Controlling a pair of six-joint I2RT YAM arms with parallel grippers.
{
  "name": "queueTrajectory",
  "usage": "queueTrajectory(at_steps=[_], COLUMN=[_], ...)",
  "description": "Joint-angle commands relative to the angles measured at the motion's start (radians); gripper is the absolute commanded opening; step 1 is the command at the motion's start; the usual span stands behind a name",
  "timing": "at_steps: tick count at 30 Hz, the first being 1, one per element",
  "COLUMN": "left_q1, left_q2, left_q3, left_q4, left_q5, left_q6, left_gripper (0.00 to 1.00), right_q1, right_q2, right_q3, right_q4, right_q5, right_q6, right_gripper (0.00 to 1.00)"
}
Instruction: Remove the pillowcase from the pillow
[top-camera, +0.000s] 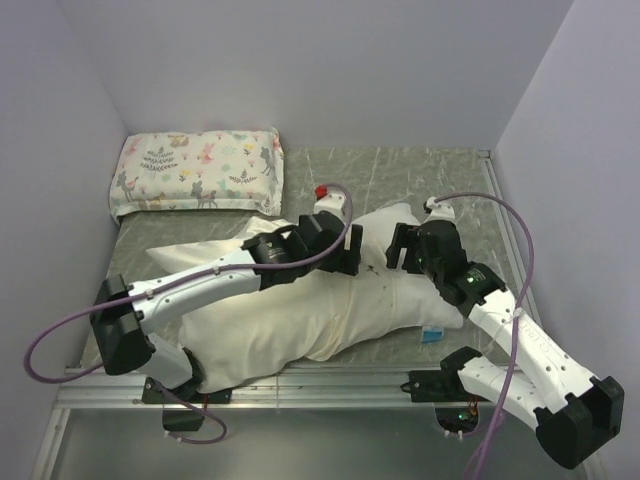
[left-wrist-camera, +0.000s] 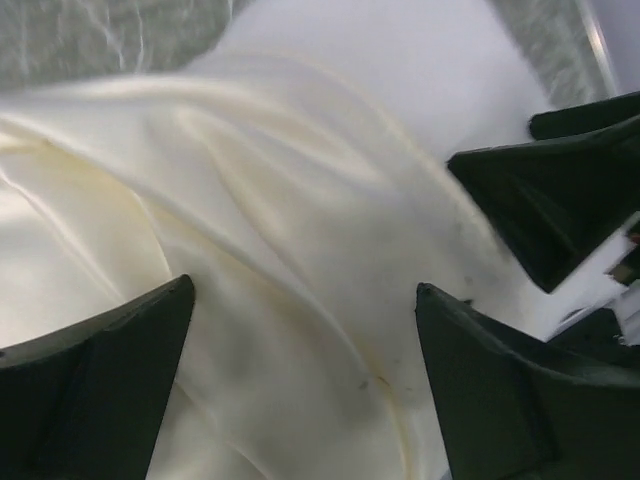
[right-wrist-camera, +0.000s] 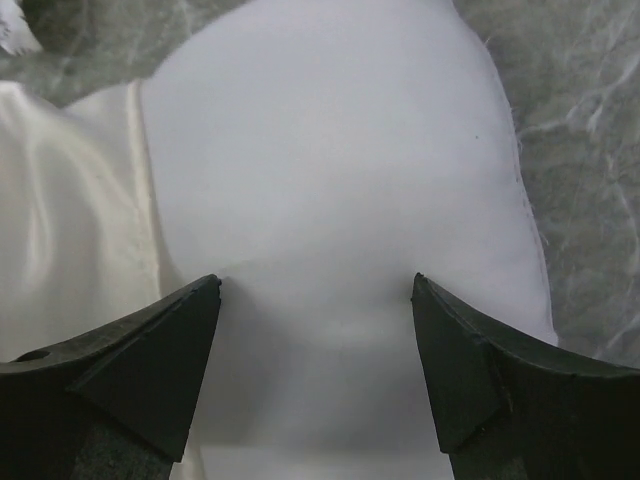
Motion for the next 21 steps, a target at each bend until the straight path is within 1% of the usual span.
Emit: queueTrajectory(at_steps=[1, 2, 3, 4, 5, 6, 7, 9, 10, 11, 13, 14, 15, 16, 17, 18, 19, 20, 21], left_q1=[-0.006, -0.006, -0.006, -0.006, -0.006, -0.006, -0.006, -0.006, -0.005, -0.005, -0.005, -0.005, -0.003, 0.003, 0.033, 0.061, 0.139, 0.192, 0.251], left_q2=[0.034, 0.035, 0.031, 0.014, 0.002, -0.011, -0.038, -0.067, -0.089, -0.098, -0.11, -0.111, -0.112, -0.117, -0.126, -0.141, -0.193, -0.228, -0.264], left_q3=[-0.062, -0.082, -0.092, -0.104, -0.127, -0.138, -0.15, -0.19, -0.2, -0.216, -0.216, -0.205, -0.195, -0.184, -0.168, -0.17, -0.179, -0.225, -0.251], left_q4=[0.028, 0.017, 0.009, -0.015, -0.032, -0.049, -0.081, -0.091, -0.086, -0.078, -0.083, -0.103, -0.12, -0.141, -0.156, -0.157, -0.135, -0.103, -0.045], left_q5=[-0.037, -0.051, -0.066, -0.081, -0.125, -0.149, -0.17, -0.198, -0.195, -0.192, -0.199, -0.212, -0.228, -0.262, -0.264, -0.252, -0.177, -0.126, -0.068], left_q6=[-0.062, -0.067, -0.079, -0.084, -0.088, -0.1, -0.104, -0.114, -0.111, -0.11, -0.104, -0.096, -0.093, -0.093, -0.085, -0.076, -0.065, -0.038, -0.032], left_gripper=[0.9, 0.82, 0.72, 0.4, 0.27, 0.18, 0.0, 0.0, 0.0, 0.0, 0.0, 0.0, 0.0, 0.0, 0.01, 0.0, 0.0, 0.0, 0.0], right_q1=[-0.02, -0.027, -0.034, -0.047, -0.052, -0.057, -0.06, -0.063, -0.064, -0.064, -0.064, -0.067, -0.075, -0.101, -0.138, -0.229, -0.268, -0.303, -0.364], right_q2=[-0.005, -0.003, 0.003, 0.008, 0.011, 0.02, 0.024, 0.04, 0.047, 0.07, 0.104, 0.141, 0.159, 0.175, 0.19, 0.192, 0.193, 0.198, 0.202], right_q3=[-0.05, -0.056, -0.061, -0.07, -0.073, -0.078, -0.084, -0.097, -0.102, -0.104, -0.092, -0.079, -0.038, -0.015, 0.007, 0.04, 0.059, 0.079, 0.117], right_q4=[0.062, 0.071, 0.083, 0.105, 0.114, 0.122, 0.14, 0.175, 0.188, 0.2, 0.211, 0.202, 0.161, 0.137, 0.124, 0.119, 0.116, 0.107, 0.085], right_q5=[-0.017, -0.038, -0.058, -0.084, -0.121, -0.14, -0.155, -0.213, -0.216, -0.251, -0.266, -0.246, -0.136, -0.09, -0.075, -0.084, -0.085, -0.082, -0.086], right_q6=[0.018, 0.019, 0.019, 0.019, 0.019, 0.018, 0.016, 0.015, 0.015, 0.018, 0.01, 0.001, -0.019, -0.019, -0.019, -0.019, -0.014, -0.008, 0.001], right_gripper=[0.85, 0.85, 0.86, 0.86, 0.87, 0.87, 0.87, 0.88, 0.86, 0.76, 0.6, 0.39, 0.2, 0.05, 0.0, 0.0, 0.0, 0.0, 0.0])
